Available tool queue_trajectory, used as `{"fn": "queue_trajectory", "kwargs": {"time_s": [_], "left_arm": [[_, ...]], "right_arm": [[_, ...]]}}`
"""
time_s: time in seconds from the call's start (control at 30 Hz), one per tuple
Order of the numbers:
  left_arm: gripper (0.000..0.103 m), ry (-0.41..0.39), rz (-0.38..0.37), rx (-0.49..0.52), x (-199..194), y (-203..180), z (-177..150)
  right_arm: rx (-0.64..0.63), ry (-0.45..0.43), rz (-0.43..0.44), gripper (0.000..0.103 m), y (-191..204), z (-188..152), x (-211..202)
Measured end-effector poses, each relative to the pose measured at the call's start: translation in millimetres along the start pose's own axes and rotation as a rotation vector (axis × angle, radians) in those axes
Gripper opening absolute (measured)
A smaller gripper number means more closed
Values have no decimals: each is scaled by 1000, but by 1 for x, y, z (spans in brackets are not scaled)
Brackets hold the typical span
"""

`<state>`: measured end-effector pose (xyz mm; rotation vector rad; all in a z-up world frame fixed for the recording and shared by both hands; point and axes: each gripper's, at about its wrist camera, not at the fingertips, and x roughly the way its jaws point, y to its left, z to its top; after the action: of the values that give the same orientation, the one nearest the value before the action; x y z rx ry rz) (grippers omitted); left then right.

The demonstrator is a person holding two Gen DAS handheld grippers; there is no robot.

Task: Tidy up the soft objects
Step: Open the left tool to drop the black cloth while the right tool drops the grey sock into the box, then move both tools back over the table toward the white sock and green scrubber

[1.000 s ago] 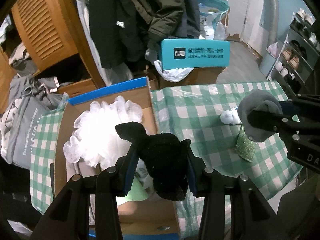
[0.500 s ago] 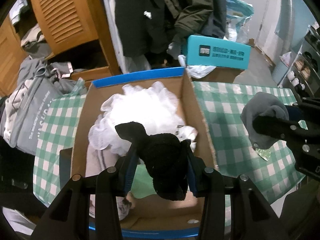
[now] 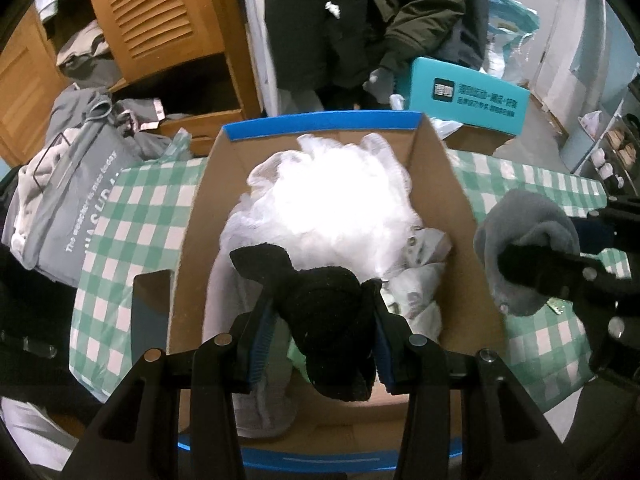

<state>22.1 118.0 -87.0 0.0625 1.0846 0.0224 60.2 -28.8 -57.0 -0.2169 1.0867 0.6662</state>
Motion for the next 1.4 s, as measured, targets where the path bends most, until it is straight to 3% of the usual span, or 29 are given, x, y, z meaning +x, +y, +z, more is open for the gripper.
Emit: {"fn": "queue_trajectory", "kwargs": {"time_s": [0.33, 0.53, 0.6, 0.7, 0.93, 1.4], "left_arm": [[48, 36, 0, -32, 7, 14, -5], [67, 52, 29, -37, 11, 18, -6], [81, 48, 31, -45, 10, 19, -5], [82, 33, 45, -50, 6, 20, -4], [82, 28, 38, -50, 4, 19, -2], [82, -13, -2, 17, -5, -14, 5]], "right_arm": [[-40, 42, 17, 30, 17, 1, 19], [-23, 52, -6, 48, 16, 2, 23], [-11, 53, -5, 53, 14, 1, 24], [5, 51, 4, 62, 11, 1, 22], [38, 26, -19, 70, -1, 0, 13], [92, 11, -86, 76, -28, -12, 0]]}}
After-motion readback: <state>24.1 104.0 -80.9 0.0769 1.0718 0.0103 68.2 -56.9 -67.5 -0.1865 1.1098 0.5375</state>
